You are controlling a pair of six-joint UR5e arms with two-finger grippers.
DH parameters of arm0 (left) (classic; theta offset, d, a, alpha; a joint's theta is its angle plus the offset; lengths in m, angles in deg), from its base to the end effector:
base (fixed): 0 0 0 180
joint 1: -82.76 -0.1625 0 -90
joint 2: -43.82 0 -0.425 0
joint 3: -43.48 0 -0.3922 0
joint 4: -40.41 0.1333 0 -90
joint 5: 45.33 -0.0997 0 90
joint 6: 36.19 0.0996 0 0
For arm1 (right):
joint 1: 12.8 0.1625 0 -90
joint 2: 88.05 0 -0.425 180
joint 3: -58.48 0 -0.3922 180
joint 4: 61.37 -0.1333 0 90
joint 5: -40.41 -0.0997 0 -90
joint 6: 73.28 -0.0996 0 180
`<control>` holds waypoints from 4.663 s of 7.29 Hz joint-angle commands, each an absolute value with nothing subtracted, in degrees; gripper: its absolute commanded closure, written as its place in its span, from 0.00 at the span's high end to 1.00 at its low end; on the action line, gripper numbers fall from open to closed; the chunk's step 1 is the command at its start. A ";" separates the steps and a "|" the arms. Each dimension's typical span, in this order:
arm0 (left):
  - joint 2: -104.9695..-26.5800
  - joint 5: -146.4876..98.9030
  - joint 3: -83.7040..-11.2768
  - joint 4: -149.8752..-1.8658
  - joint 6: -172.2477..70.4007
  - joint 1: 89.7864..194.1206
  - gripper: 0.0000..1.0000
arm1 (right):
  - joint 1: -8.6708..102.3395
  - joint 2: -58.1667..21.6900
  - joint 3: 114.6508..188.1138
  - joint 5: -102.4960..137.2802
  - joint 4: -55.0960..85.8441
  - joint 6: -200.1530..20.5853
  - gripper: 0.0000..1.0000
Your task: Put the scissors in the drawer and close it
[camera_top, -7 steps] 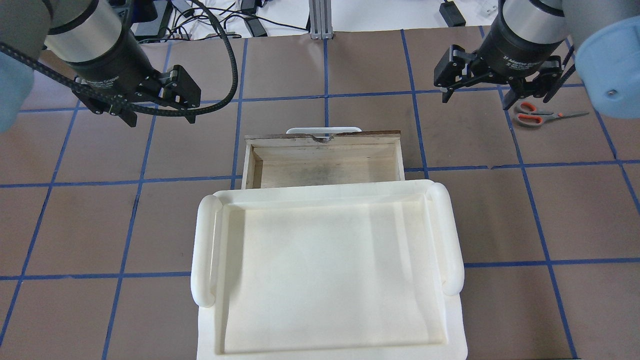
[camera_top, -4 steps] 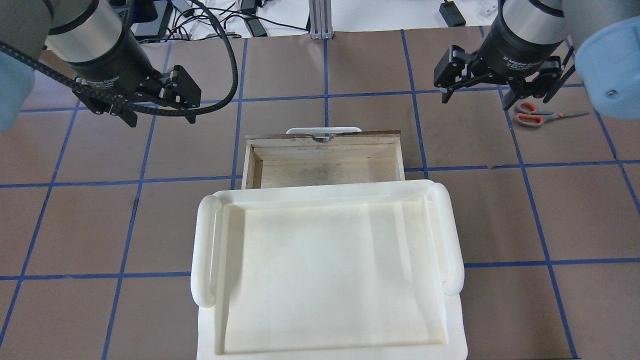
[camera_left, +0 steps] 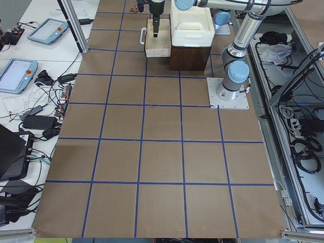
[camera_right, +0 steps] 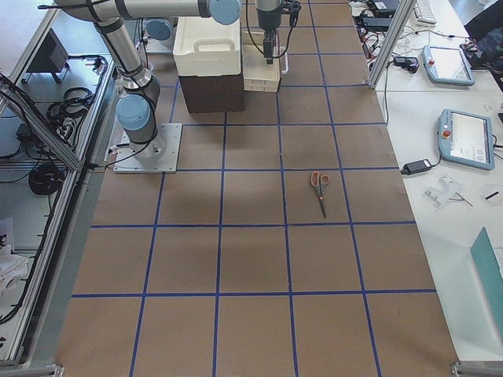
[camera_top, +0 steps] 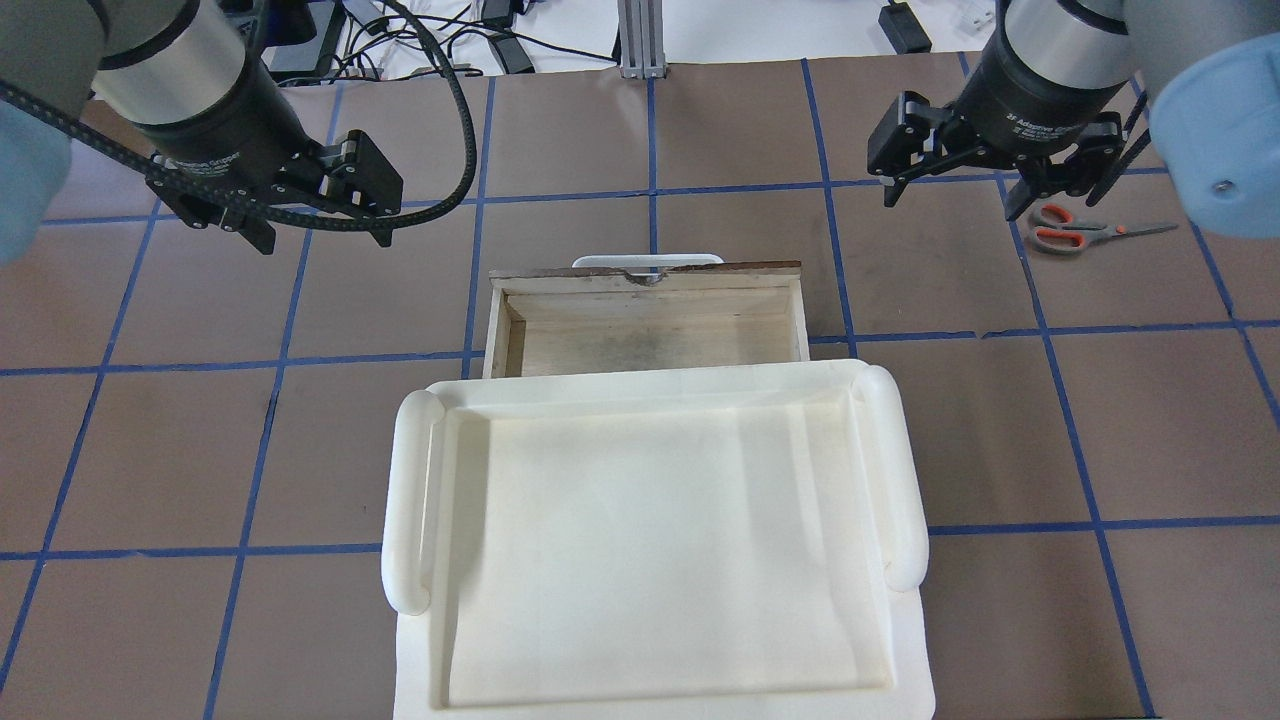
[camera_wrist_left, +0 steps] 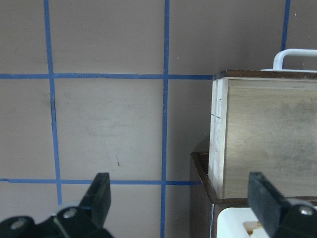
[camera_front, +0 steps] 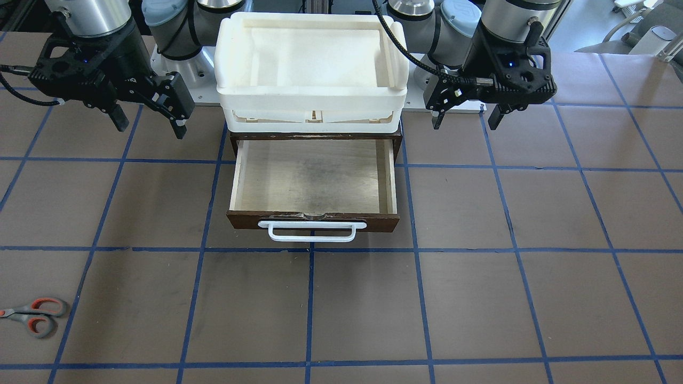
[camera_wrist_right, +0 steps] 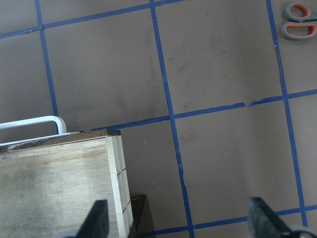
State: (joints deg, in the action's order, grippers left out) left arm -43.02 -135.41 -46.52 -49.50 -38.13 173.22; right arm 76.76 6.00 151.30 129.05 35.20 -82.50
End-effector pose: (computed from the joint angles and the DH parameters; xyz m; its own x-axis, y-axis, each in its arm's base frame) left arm -0.1370 -0.4723 0.5147 -0.9997 -0.0259 0.0005 -0.0258 0.9981 -0.0567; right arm 0.1320 -0.4754 0.5097 -0.9856 0.1631 -0.0450 0.1677 0.9772 -0.1302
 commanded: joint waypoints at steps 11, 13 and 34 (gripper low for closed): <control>-43.10 -135.41 -46.52 -49.68 -38.21 173.28 1.00 | 70.37 1.61 151.29 127.96 36.54 -58.12 1.00; -43.19 -135.33 -46.52 -49.68 -38.21 173.29 1.00 | 66.33 -0.75 151.29 127.95 37.15 -35.87 1.00; -43.19 -135.15 -46.70 -49.68 -38.22 173.37 1.00 | 47.32 -37.68 139.78 129.10 60.52 46.04 1.00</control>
